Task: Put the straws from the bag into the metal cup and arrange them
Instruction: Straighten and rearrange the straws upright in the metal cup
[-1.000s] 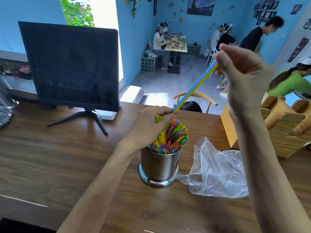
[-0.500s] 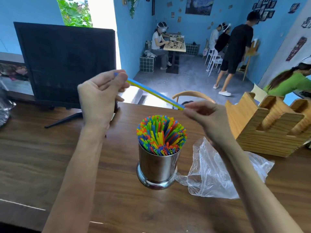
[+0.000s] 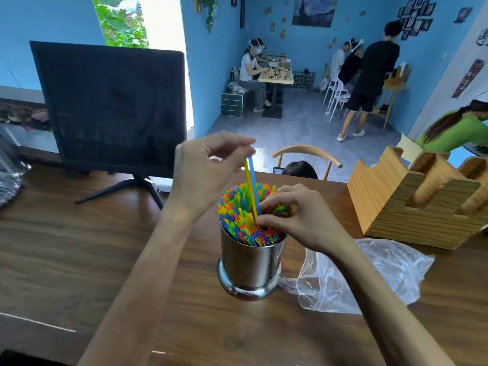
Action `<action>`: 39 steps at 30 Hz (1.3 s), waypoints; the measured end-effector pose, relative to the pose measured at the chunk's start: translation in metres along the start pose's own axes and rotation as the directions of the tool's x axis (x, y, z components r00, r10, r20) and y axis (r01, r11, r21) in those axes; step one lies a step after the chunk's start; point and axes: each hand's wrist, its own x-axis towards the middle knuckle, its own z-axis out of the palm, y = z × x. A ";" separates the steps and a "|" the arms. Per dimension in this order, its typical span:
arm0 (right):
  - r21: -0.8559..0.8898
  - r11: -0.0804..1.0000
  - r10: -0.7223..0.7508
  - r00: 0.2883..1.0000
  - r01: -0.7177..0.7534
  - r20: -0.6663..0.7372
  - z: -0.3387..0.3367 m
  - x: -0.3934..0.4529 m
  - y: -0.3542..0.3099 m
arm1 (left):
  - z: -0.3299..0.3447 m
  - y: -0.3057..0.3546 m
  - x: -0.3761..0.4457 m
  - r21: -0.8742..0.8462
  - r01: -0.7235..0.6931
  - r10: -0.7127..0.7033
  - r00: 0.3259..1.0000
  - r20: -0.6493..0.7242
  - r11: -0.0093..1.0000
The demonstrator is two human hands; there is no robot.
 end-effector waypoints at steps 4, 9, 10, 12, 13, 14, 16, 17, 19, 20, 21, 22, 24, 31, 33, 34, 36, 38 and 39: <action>0.304 0.952 0.096 0.985 -0.047 -0.146 -0.021 0.004 0.008 | 0.007 -0.012 -0.012 0.204 -0.022 -0.019 0.980 0.197 0.979; 0.243 0.947 0.233 0.970 -0.209 -0.072 -0.025 0.016 0.031 | 0.017 -0.029 -0.026 0.350 -0.086 -0.059 0.922 0.384 0.933; 0.228 0.948 0.238 0.970 -0.224 -0.039 -0.023 0.017 0.032 | 0.019 -0.032 -0.027 0.382 -0.098 -0.067 0.916 0.396 0.919; 0.191 0.956 0.226 0.974 -0.222 0.001 -0.020 0.020 0.029 | 0.020 -0.037 -0.029 0.397 -0.104 -0.071 0.913 0.402 0.912; 0.178 0.959 0.219 0.976 -0.219 0.019 -0.018 0.022 0.028 | 0.020 -0.040 -0.029 0.391 -0.110 -0.062 0.913 0.402 0.914; 0.173 0.961 0.214 0.976 -0.216 0.034 -0.016 0.023 0.026 | 0.020 -0.040 -0.029 0.388 -0.122 -0.050 0.913 0.405 0.914; 0.212 0.954 0.208 0.977 -0.211 0.035 -0.016 0.024 0.023 | 0.020 -0.039 -0.029 0.394 -0.135 -0.039 0.915 0.402 0.909; 0.260 0.943 0.208 0.978 -0.208 0.028 -0.016 0.025 0.021 | 0.019 -0.039 -0.029 0.396 -0.126 -0.043 0.919 0.392 0.910; 0.307 0.930 0.203 0.979 -0.201 0.025 -0.017 0.024 0.019 | 0.018 -0.036 -0.031 0.366 -0.083 -0.055 0.935 0.351 0.927; 0.296 0.936 0.193 0.981 -0.193 0.031 -0.015 0.024 0.018 | 0.017 -0.035 -0.032 0.336 -0.057 -0.057 0.946 0.320 0.940; 0.274 0.943 0.184 0.982 -0.187 0.036 -0.013 0.024 0.019 | 0.017 -0.034 -0.032 0.305 -0.027 -0.062 0.958 0.279 0.952; 0.261 0.948 0.178 0.983 -0.182 0.039 -0.010 0.024 0.021 | 0.016 -0.034 -0.032 0.284 0.005 -0.074 0.970 0.233 0.959; 0.265 0.945 0.191 0.981 -0.193 0.036 -0.008 0.024 0.023 | 0.015 -0.035 -0.028 0.283 0.075 -0.123 0.980 0.154 0.956; 0.266 0.936 0.223 0.973 -0.229 0.053 -0.010 0.023 0.023 | 0.020 -0.043 -0.014 0.501 0.008 -0.216 0.908 0.359 0.865; 0.247 0.941 0.225 0.973 -0.230 0.048 -0.010 0.022 0.025 | 0.019 -0.044 -0.011 0.560 -0.068 -0.233 0.863 0.448 0.826; 0.239 0.944 0.224 0.973 -0.229 0.048 -0.010 0.022 0.025 | 0.019 -0.044 -0.009 0.575 -0.097 -0.238 0.844 0.480 0.813; 0.233 0.945 0.227 0.973 -0.231 0.046 -0.009 0.021 0.026 | 0.019 -0.045 -0.008 0.592 -0.128 -0.245 0.825 0.508 0.795; 0.235 0.943 0.236 0.971 -0.237 0.033 -0.008 0.021 0.026 | 0.020 -0.045 -0.007 0.603 -0.137 -0.233 0.838 0.494 0.786; 0.238 0.942 0.239 0.971 -0.238 0.025 -0.007 0.021 0.026 | 0.022 -0.045 -0.008 0.604 -0.137 -0.216 0.853 0.475 0.785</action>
